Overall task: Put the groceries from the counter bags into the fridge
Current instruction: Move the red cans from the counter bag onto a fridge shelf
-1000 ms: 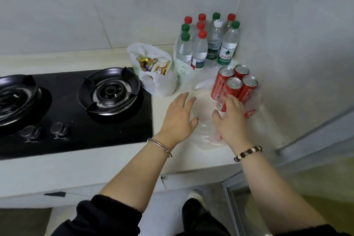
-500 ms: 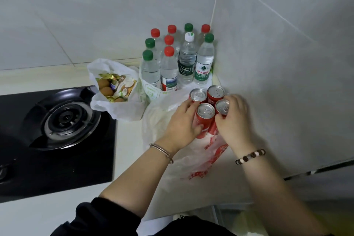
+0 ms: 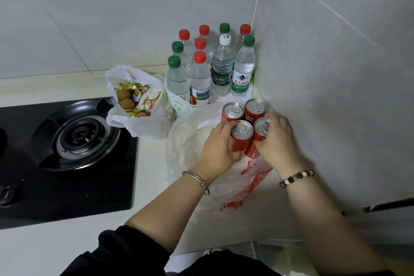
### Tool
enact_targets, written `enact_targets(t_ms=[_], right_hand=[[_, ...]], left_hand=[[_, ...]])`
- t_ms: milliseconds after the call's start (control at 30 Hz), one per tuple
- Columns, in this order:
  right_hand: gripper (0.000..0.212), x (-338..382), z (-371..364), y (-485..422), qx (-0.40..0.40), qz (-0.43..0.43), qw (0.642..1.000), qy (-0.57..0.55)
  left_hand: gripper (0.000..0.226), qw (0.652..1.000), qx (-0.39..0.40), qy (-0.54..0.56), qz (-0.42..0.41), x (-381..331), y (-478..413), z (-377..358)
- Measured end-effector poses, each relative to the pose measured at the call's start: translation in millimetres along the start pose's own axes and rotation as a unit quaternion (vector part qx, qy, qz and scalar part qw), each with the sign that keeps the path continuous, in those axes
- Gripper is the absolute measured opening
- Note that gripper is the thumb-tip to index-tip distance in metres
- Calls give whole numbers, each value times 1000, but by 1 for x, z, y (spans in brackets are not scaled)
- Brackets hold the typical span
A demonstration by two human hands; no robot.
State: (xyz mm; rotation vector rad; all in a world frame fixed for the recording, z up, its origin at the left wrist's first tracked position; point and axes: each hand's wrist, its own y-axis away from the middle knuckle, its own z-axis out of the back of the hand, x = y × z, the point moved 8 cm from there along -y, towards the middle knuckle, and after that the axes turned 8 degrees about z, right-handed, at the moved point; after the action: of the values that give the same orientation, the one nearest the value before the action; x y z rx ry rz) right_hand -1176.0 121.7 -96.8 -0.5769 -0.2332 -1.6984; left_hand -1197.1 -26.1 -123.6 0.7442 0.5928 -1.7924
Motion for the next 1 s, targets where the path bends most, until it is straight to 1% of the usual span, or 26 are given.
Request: enact_targets(t_ms=[133,200,267,367,467,533,600,700,833,933,1000], right_hand=[[91,-7,-2,0,-19,-13,1000,-15],[88,-10,-6,-3,-25,-9,999,-19],[75,-9,-8,-5,-27,4,999,-23],[50,-2,-2,-3,-37,31,998,-36],[39,6,4,1,-26,39,995,-87],[35,10,6,6,-22,42,994,-94],[35,12,5,12,-10,16,996,-91],[37,15,3,18,3,-21,993,-115],[42,37,13,16,-14,17,992,-122],[52,53,13,14,-9,20,985,-171],[54,67,13,14,-11,38,980,-197]], left_hand=[[71,996,-44,67,33,1,6,3],[73,994,-46,92,47,5,7,2],[71,995,-28,81,59,11,6,-5],[69,994,4,77,82,16,3,-15],[66,984,29,139,109,19,6,-17],[62,978,30,172,118,23,10,-13],[61,974,27,188,121,26,14,-7],[60,967,22,215,133,28,17,7],[61,965,-16,225,130,24,18,36],[60,964,-55,225,128,20,21,63],[60,963,-76,227,121,17,28,81]])
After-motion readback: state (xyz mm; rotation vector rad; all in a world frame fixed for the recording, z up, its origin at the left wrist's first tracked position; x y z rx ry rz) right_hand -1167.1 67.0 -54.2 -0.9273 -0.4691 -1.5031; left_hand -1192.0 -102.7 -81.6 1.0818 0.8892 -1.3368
